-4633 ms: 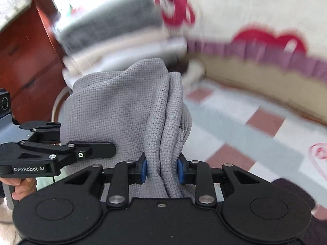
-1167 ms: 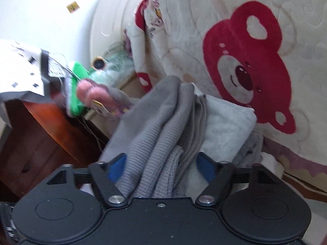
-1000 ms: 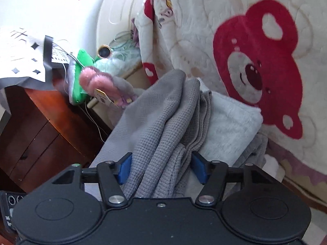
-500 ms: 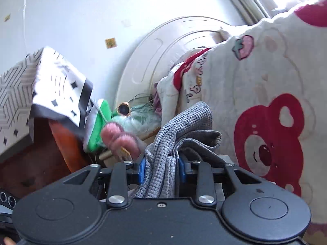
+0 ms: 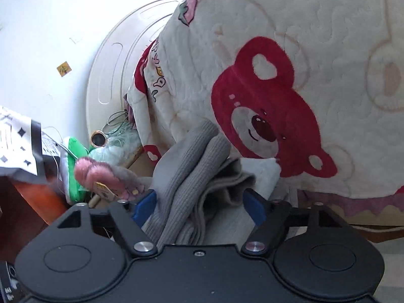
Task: Fold clothes
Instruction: 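Lower the grey shirt onto the stack top and press it flat with both grippers, then open both grippers and withdraw them from the stacked shirt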
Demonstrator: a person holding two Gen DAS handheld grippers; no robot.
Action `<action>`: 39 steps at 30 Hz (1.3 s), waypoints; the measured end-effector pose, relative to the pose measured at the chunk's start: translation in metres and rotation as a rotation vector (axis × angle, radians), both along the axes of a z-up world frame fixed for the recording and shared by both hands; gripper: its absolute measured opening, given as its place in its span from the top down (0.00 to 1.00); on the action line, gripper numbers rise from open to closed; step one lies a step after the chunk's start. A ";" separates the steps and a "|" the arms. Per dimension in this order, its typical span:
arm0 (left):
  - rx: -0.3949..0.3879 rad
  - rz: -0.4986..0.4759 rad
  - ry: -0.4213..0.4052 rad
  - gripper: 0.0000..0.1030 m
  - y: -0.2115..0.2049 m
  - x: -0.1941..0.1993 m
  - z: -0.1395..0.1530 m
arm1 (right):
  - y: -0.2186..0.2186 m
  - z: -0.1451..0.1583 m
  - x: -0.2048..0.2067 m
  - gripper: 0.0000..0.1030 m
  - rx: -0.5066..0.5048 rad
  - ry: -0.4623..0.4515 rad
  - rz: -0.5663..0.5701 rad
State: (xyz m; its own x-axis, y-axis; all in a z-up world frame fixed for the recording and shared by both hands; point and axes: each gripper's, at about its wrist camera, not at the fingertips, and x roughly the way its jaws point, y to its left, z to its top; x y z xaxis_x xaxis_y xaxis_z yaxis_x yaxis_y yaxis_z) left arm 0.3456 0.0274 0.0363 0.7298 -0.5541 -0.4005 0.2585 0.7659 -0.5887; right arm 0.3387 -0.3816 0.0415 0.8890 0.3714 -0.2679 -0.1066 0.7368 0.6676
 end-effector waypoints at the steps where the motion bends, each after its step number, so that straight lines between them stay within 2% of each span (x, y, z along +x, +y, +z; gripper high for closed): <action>1: 0.030 0.024 -0.025 0.76 -0.001 -0.007 0.006 | -0.005 -0.002 0.005 0.17 0.036 0.019 0.024; 3: 0.119 0.067 -0.132 0.76 -0.007 -0.027 0.024 | -0.014 -0.007 0.013 0.15 0.106 0.057 0.072; 5: 0.198 0.104 -0.274 0.76 -0.014 -0.052 0.047 | -0.019 -0.011 0.015 0.15 0.165 0.085 0.099; 6: 0.217 0.112 -0.337 0.75 -0.017 -0.062 0.059 | -0.021 -0.012 0.015 0.15 0.178 0.091 0.106; 7: 0.196 0.089 -0.376 0.68 -0.020 -0.066 0.069 | -0.021 -0.010 0.014 0.15 0.190 0.086 0.111; 8: 0.172 0.047 -0.371 0.60 -0.027 -0.063 0.074 | -0.021 -0.009 0.013 0.15 0.201 0.080 0.117; 10: 0.149 -0.038 -0.272 0.59 -0.048 -0.046 0.075 | -0.019 -0.008 0.013 0.15 0.240 0.094 0.142; 11: 0.157 -0.064 -0.209 0.59 -0.059 -0.035 0.067 | -0.017 -0.009 0.014 0.15 0.266 0.113 0.162; 13: 0.193 -0.107 -0.136 0.59 -0.073 -0.019 0.045 | -0.011 -0.014 0.011 0.21 0.301 0.162 0.184; 14: 0.214 -0.125 -0.103 0.60 -0.079 -0.012 0.034 | -0.007 -0.019 0.003 0.21 0.311 0.154 0.207; 15: 0.232 -0.140 -0.089 0.60 -0.082 -0.008 0.025 | -0.003 -0.023 -0.005 0.21 0.321 0.146 0.230; 16: 0.245 -0.146 -0.109 0.60 -0.080 -0.009 0.020 | 0.001 -0.028 -0.012 0.21 0.329 0.137 0.251; 19: 0.254 -0.157 -0.145 0.60 -0.072 -0.012 0.012 | 0.006 -0.028 -0.018 0.22 0.314 0.113 0.239; 21: 0.255 -0.156 -0.142 0.60 -0.070 -0.012 0.014 | 0.008 -0.019 -0.006 0.22 0.268 0.112 0.216; 23: 0.276 -0.162 -0.148 0.60 -0.072 -0.012 0.016 | 0.010 -0.006 0.008 0.22 0.150 0.063 0.144; 24: 0.286 -0.165 -0.152 0.60 -0.074 -0.012 0.016 | 0.011 0.000 0.014 0.38 0.079 0.022 0.109; 25: 0.294 -0.166 -0.155 0.60 -0.074 -0.013 0.016 | 0.013 0.007 0.020 0.80 0.010 -0.018 0.075; 28: 0.321 -0.145 -0.177 0.60 -0.076 -0.013 0.015 | 0.019 0.029 0.022 0.81 -0.152 -0.126 0.034; 30: 0.358 -0.126 -0.192 0.60 -0.080 -0.014 0.017 | 0.030 0.026 0.020 0.80 -0.257 -0.152 -0.009; 32: 0.388 -0.122 -0.199 0.60 -0.083 -0.013 0.017 | 0.033 0.012 0.025 0.66 -0.367 -0.090 -0.052; 34: 0.401 -0.118 -0.202 0.60 -0.085 -0.013 0.017 | 0.027 0.013 0.009 0.43 -0.362 -0.110 -0.144; 36: 0.403 -0.113 -0.200 0.60 -0.085 -0.014 0.019 | 0.021 0.015 -0.007 0.46 -0.357 -0.130 -0.235; 37: 0.411 -0.099 -0.203 0.60 -0.085 -0.016 0.021 | 0.018 0.016 -0.015 0.57 -0.351 -0.142 -0.277; 39: 0.436 -0.039 -0.231 0.63 -0.085 -0.029 0.031 | 0.010 0.027 -0.039 0.58 -0.273 -0.208 -0.249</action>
State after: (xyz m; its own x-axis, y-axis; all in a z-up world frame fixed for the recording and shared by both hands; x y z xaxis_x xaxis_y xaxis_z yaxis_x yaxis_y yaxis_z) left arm 0.3166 -0.0571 0.0674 0.8090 -0.3994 -0.4313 0.3778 0.9154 -0.1390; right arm 0.2998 -0.3715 0.0683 0.9881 0.0792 -0.1319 -0.0153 0.9039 0.4276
